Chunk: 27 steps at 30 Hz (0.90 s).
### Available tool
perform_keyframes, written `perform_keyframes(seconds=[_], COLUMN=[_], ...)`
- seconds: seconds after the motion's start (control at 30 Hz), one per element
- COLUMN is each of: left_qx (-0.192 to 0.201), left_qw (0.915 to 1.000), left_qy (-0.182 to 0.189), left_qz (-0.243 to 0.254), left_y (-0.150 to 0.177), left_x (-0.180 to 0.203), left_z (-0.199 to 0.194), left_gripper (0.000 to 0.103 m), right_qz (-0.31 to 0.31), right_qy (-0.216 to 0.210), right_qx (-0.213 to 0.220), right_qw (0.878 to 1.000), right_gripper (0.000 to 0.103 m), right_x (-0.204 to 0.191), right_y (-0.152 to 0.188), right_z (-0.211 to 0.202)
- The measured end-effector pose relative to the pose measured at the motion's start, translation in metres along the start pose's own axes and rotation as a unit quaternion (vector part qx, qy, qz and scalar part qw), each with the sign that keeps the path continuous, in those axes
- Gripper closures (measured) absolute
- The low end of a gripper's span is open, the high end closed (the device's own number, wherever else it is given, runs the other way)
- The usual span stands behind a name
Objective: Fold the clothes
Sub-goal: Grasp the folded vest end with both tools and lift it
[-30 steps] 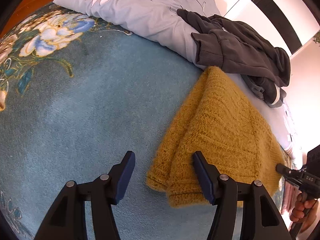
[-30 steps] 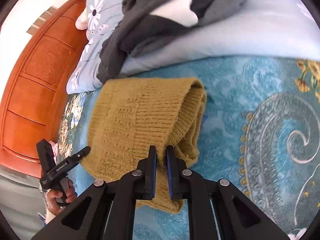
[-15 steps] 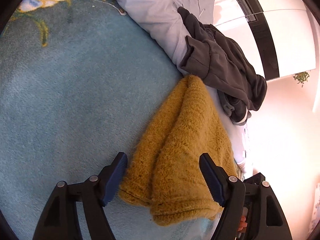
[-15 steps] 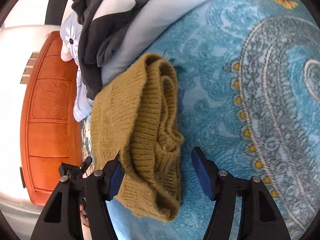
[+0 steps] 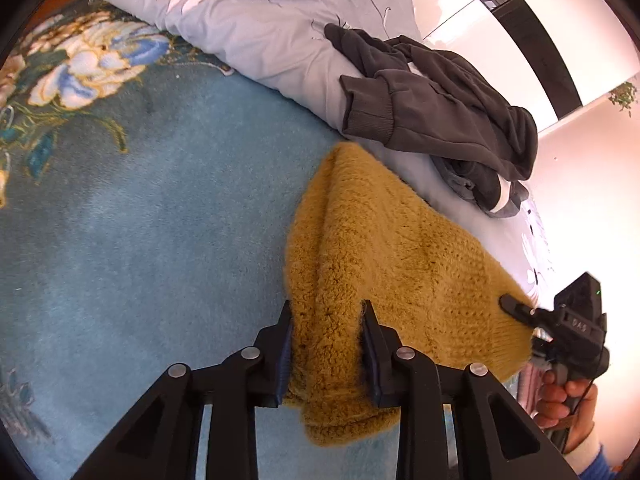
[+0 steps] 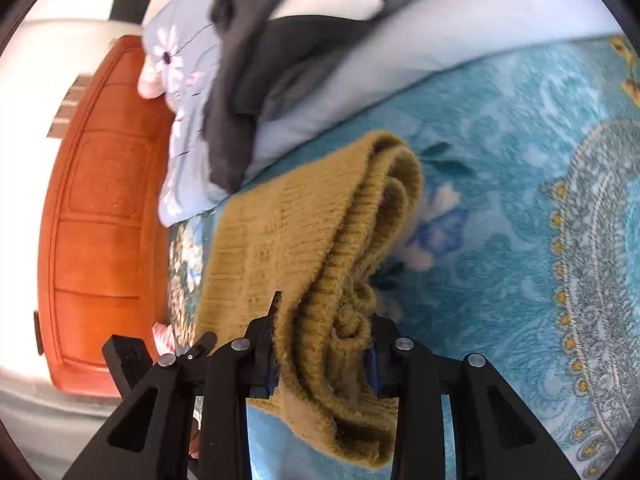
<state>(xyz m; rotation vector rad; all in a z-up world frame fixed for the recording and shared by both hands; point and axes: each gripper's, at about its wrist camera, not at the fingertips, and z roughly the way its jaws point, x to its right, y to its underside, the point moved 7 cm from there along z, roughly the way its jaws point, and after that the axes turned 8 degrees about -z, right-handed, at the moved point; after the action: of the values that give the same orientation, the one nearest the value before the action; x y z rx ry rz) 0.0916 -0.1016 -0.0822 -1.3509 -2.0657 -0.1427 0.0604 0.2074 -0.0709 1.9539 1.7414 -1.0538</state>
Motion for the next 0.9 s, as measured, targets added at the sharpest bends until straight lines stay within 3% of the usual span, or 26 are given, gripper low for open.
perform_keyframes(seconds=[0.13,0.2,0.27,0.37,0.47,0.7,0.8,0.9], left_qx=[0.033,0.03,0.011,0.004,0.005,-0.007,-0.011,-0.003], left_qw=[0.9994,0.9989,0.9966,0.9897,0.9874,0.9899,0.9897,0.9896], left_qy=[0.003,-0.007,-0.009,0.019,0.039,0.032,0.031,0.014], left_qz=[-0.009,-0.036,-0.081,-0.142,-0.153,-0.138,-0.14,-0.143], left_y=[0.038,0.06,0.078,0.09,0.085,0.063,0.054,0.051], left_x=[-0.025,-0.053,-0.078,-0.095,-0.095,-0.091,-0.088,-0.083], left_z=[-0.05,-0.056,-0.049,-0.041,-0.039,-0.019,-0.008,-0.004], left_gripper=[0.072,0.072,0.072,0.07,0.065,0.047,0.045,0.045], right_qz=[-0.076,-0.092,-0.084,-0.075,-0.064,-0.029,-0.005,0.016], right_qy=[-0.028,-0.028,-0.008,0.032,0.027,0.024,0.02,0.015], right_qx=[-0.037,-0.068,-0.109,-0.15,-0.155,-0.144,-0.131,-0.122], right_qw=[0.996,0.993,0.99,0.985,0.985,0.989,0.991,0.992], right_gripper=[0.069,0.069,0.069,0.069,0.068,0.053,0.045,0.045], right_x=[-0.04,-0.042,-0.03,-0.012,-0.002,0.011,0.014,0.012], right_y=[0.021,0.038,0.054,0.07,0.071,0.068,0.065,0.065], right_z=[0.0,0.017,0.042,0.067,0.065,0.066,0.07,0.072])
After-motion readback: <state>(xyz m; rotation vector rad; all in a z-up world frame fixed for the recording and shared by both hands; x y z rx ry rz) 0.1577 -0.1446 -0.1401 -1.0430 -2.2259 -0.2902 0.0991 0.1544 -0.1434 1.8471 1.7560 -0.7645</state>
